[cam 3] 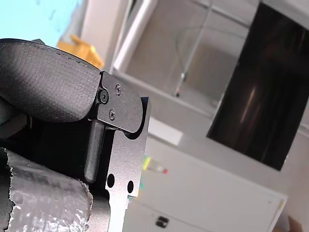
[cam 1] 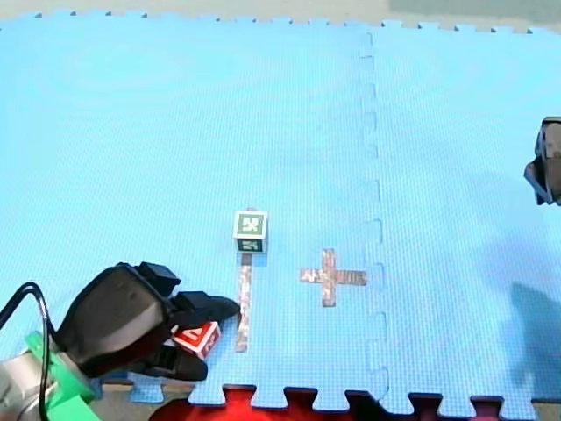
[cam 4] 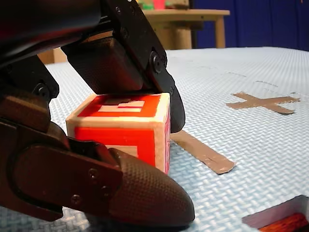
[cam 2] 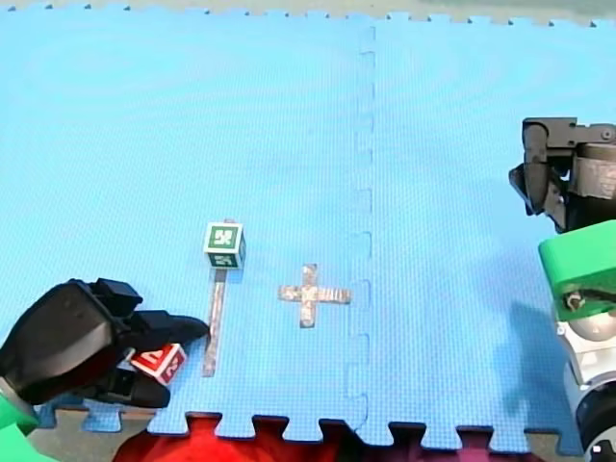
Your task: Stack cube left
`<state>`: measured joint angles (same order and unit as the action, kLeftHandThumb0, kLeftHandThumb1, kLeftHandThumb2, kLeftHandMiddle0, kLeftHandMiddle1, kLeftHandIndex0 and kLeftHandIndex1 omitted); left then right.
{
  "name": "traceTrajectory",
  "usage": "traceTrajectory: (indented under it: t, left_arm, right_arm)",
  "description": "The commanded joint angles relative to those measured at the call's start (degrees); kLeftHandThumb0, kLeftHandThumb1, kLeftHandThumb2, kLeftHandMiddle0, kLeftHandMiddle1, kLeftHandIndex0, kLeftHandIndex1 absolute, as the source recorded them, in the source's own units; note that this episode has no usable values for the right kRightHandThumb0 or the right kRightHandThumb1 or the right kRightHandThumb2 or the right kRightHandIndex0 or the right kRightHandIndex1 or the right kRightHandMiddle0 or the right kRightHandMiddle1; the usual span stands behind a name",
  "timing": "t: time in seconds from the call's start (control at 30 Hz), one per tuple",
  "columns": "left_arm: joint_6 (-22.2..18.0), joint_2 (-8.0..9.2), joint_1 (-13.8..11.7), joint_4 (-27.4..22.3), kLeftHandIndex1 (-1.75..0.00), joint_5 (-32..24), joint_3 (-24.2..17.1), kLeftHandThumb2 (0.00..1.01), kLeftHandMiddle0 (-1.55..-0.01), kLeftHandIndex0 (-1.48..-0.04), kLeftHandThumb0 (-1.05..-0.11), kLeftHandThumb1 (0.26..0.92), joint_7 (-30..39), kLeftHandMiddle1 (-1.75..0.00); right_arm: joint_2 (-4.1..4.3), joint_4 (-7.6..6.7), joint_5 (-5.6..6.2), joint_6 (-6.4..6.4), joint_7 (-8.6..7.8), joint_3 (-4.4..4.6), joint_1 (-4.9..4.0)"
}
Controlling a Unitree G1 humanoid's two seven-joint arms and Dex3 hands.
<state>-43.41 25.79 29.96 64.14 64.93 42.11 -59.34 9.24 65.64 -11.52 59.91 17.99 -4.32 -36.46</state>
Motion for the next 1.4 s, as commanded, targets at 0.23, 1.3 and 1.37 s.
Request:
traceTrajectory:
  t: [0.23,1.3,1.37]
  left_arm:
    - [3.9,-0.22,1.5,3.6,-0.04,-0.3,4.5,0.01,-1.02,-1.33,-0.426,0.82,2.5,-1.75]
    - [0.3,1.64,1.1,-0.9,-0.02,-10.4,3.0,0.0,-0.99,-1.25,-0.397,0.816,12.1,-1.7]
    - [-1.3,2.33,0.8,-3.7,-0.01,-12.1,1.5,0.0,-0.99,-1.25,-0.395,0.816,14.5,-1.68]
  right_arm:
    - [0.64,-0.23,0.07,0.38,0.55,-0.02,0.13]
    - [-0.09,0.13,0.46,0.52,0.45,0.27,0.39]
    - [-0.36,0.06,0.33,0.36,0.64,0.38,0.58]
